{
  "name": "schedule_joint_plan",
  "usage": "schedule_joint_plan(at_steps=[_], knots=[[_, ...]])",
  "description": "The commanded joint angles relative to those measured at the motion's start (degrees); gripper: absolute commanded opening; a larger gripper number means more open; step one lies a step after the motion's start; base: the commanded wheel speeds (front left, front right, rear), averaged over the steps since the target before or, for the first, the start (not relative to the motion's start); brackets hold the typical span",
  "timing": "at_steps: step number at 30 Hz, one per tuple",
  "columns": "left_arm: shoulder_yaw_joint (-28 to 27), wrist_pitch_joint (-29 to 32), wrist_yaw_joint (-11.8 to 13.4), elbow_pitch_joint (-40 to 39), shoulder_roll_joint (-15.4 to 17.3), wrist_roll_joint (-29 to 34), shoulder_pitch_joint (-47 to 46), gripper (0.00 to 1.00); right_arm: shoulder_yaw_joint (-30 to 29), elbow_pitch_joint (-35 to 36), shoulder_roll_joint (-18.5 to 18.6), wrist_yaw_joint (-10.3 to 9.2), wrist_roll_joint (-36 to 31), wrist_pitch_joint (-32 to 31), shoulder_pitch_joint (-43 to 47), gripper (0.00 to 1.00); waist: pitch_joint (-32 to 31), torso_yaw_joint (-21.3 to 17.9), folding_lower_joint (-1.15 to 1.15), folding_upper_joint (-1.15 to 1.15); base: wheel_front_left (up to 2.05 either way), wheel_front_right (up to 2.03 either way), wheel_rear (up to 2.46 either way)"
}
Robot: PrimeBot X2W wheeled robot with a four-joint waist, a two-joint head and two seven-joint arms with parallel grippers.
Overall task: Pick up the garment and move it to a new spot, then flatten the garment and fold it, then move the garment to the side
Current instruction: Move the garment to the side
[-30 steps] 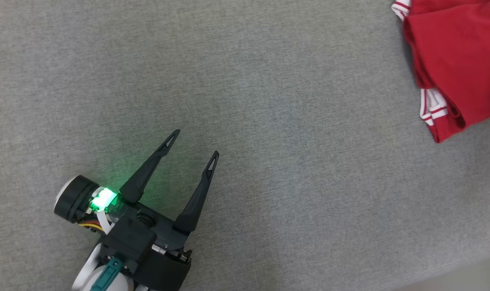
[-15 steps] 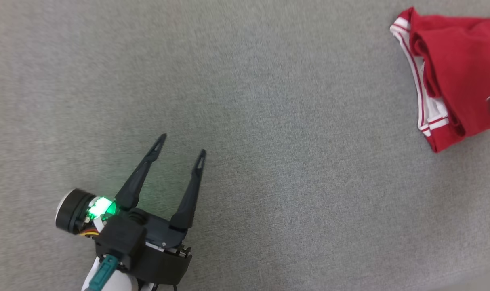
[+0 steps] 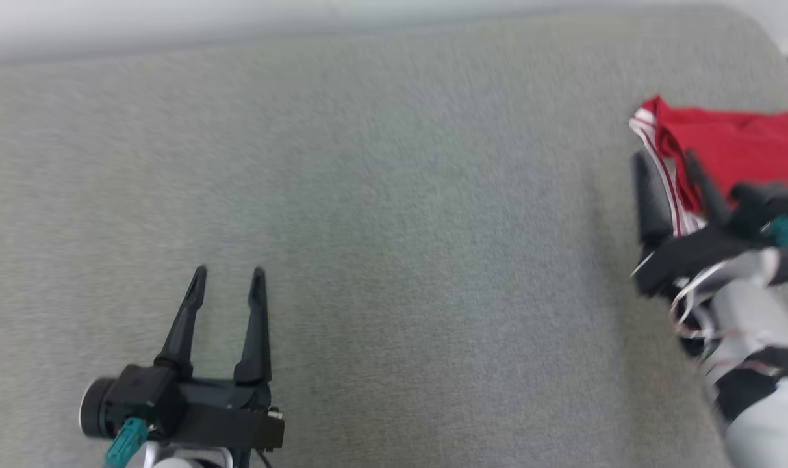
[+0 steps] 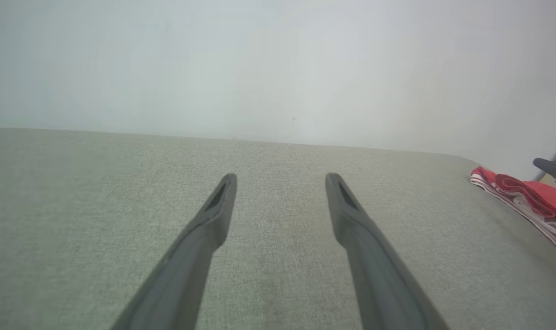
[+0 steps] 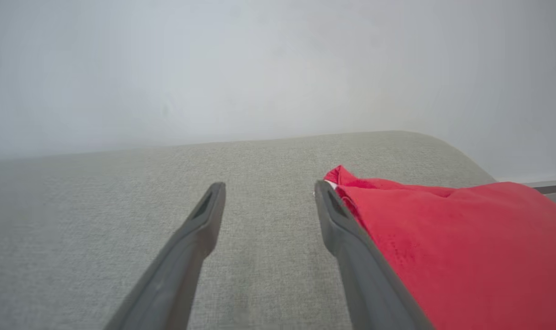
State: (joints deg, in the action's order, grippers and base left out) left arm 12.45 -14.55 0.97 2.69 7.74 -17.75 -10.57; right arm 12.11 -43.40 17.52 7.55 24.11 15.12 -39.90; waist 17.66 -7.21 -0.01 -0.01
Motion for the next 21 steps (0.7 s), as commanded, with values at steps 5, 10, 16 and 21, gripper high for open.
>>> schedule_joint_plan(at_steps=[5,10,16,21], knots=[[-2.7,-0.6,1.2,2.3,-1.3,-0.7,2.3,1.00,-1.6,6.5,-3.1,-0.14,-4.3,0.1,7.0,1.00,-7.6,4.2,0.01,0.01,0.00,0.00,0.00],[-4.7,-0.7,1.3,2.6,-2.0,0.9,4.1,1.00,-2.6,12.1,-5.2,-0.14,-6.9,0.0,11.8,1.00,-10.7,4.7,0.01,0.01,0.00,0.00,0.00],[-6.6,-0.6,0.8,2.7,-3.2,3.3,7.6,1.00,-5.0,21.6,-8.1,-0.14,-11.5,0.1,19.7,1.00,-14.8,5.4,0.01,0.01,0.00,0.00,0.00],[-7.2,-0.6,-0.3,3.7,-3.8,5.0,10.0,1.00,-6.7,29.1,-9.4,-0.14,-13.7,0.1,26.8,1.00,-17.8,6.6,0.01,0.01,0.00,0.00,0.00]])
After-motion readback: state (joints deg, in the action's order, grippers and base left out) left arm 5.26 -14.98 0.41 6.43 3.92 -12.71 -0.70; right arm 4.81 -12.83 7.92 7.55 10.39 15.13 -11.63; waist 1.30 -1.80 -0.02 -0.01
